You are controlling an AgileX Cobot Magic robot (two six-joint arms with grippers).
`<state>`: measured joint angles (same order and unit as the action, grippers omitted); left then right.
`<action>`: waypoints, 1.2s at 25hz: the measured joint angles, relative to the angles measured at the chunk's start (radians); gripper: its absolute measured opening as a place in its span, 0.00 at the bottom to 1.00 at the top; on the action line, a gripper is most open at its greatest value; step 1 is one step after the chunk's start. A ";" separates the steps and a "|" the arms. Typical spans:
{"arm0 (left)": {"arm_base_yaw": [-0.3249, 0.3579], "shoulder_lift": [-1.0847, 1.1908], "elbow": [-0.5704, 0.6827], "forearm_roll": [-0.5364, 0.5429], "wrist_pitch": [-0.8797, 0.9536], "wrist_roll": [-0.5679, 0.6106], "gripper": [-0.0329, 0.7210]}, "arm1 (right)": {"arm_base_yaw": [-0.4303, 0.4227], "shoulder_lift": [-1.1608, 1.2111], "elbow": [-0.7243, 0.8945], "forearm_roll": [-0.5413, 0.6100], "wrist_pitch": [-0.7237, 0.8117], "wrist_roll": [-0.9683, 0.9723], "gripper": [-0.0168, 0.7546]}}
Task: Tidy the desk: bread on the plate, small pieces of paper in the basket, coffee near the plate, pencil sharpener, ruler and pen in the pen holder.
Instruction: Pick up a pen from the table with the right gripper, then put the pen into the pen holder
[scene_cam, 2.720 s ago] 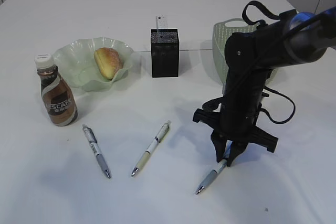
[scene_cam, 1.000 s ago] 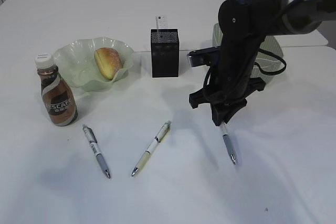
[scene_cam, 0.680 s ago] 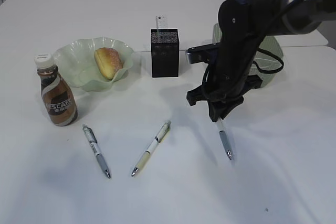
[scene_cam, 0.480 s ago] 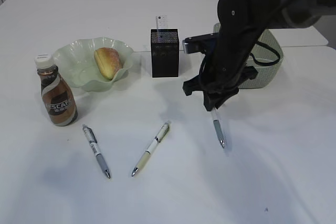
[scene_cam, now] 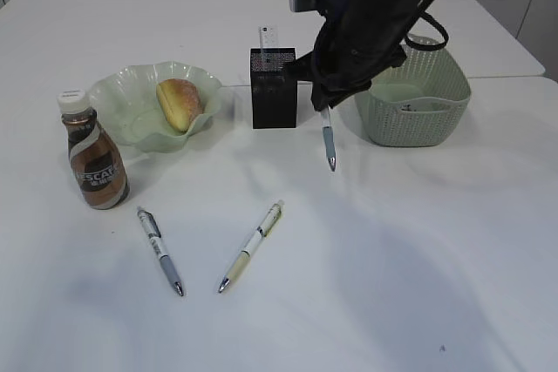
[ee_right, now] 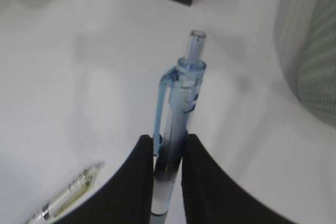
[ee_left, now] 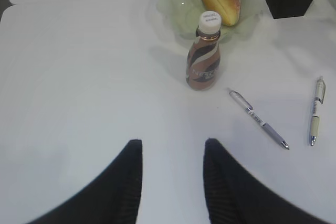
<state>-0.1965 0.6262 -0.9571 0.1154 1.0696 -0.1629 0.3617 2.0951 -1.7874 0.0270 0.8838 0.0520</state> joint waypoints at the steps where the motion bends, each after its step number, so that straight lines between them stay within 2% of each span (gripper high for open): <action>1: 0.000 0.000 0.000 0.000 -0.002 0.000 0.40 | 0.000 0.000 -0.008 0.000 -0.020 0.000 0.21; 11: 0.000 0.000 0.000 0.002 -0.017 0.000 0.40 | 0.000 0.002 -0.032 0.017 -0.230 0.000 0.21; 25: 0.000 0.000 0.000 0.043 -0.063 0.000 0.40 | 0.000 0.007 -0.032 0.020 -0.636 -0.002 0.21; 30: 0.000 0.000 0.000 0.048 -0.071 0.000 0.40 | 0.000 0.037 -0.032 0.017 -0.730 -0.002 0.21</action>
<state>-0.1965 0.6262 -0.9571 0.1630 0.9983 -0.1629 0.3617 2.1319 -1.8189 0.0440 0.1543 0.0505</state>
